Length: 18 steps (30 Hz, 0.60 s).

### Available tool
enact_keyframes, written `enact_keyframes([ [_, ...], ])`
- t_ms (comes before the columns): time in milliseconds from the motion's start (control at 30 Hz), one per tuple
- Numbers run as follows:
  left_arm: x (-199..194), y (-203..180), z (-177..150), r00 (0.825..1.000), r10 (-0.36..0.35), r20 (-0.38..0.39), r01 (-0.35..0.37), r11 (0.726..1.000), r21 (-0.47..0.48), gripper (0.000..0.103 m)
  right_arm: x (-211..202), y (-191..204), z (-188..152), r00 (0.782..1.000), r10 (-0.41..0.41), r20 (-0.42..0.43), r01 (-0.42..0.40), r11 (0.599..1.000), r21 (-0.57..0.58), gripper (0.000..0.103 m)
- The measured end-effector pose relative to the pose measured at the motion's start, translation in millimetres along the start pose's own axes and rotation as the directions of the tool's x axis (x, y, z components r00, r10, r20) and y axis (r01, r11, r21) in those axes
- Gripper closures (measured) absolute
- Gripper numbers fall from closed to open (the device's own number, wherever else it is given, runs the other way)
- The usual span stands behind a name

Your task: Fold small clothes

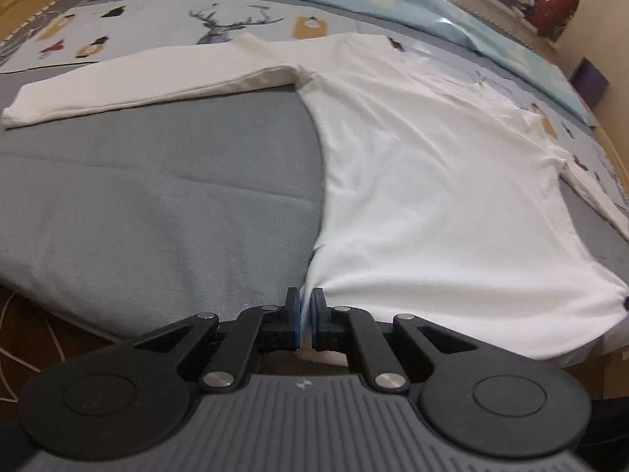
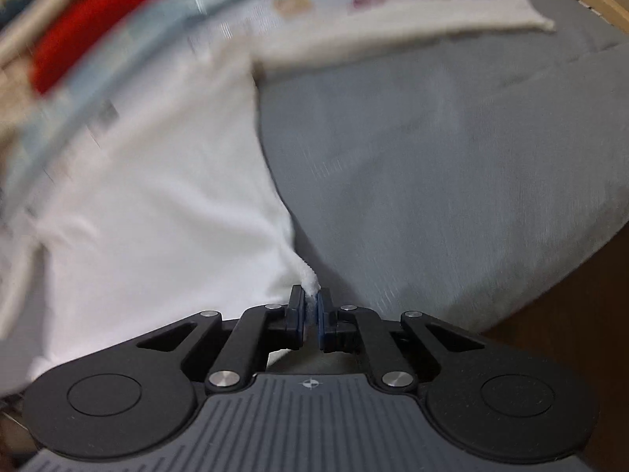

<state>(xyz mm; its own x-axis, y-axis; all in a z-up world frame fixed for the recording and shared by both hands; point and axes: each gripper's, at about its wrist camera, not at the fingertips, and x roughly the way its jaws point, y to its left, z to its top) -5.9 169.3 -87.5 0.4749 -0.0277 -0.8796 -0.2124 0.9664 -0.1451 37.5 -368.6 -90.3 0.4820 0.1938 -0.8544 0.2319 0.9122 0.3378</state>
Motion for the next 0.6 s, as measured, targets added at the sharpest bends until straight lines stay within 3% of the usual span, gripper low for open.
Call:
enact_keyframes([
  [67, 11, 1, -4, 0.998, 0.018, -0.068, -0.018, 1.0, -0.003, 0.098, -5, -2, -2, 1.0, -0.02, 0.002, 0.02, 1.0, 0.003, 0.097],
  [133, 21, -1, -6, 0.99, 0.072, -0.118, -0.071, 0.997, 0.015, 0.095, 10, -2, -8, 0.993, -0.089, -0.076, 0.089, 0.996, -0.014, 0.097],
  [200, 18, -5, -4, 0.991, 0.103, -0.089, -0.1, 0.994, 0.031, 0.09, 26, 1, -16, 0.976, -0.168, -0.137, 0.162, 0.985, -0.057, 0.095],
  [267, 10, -8, -2, 0.998, 0.053, -0.045, -0.052, 0.998, 0.023, 0.082, 24, 7, -18, 0.967, -0.243, -0.077, 0.236, 0.968, -0.09, 0.093],
  [367, 6, -16, 0, 1.0, -0.008, -0.008, 0.008, 0.999, 0.039, 0.082, 5, 21, -15, 0.981, -0.184, 0.056, 0.189, 0.975, -0.117, 0.083],
  [433, 17, -24, 0, 0.999, -0.01, -0.032, 0.011, 0.999, 0.047, 0.082, 1, 28, -16, 0.989, -0.127, 0.08, 0.138, 0.98, -0.146, 0.076],
  [533, 38, -26, -4, 0.992, 0.033, -0.124, -0.026, 0.998, 0.055, 0.082, 13, 32, -21, 0.995, -0.101, 0.011, 0.101, 0.976, -0.191, 0.074],
  [600, 46, -24, -8, 0.985, 0.076, -0.156, -0.065, 0.995, 0.075, 0.082, 29, 33, -27, 0.985, -0.159, -0.072, 0.139, 0.965, -0.22, 0.072],
])
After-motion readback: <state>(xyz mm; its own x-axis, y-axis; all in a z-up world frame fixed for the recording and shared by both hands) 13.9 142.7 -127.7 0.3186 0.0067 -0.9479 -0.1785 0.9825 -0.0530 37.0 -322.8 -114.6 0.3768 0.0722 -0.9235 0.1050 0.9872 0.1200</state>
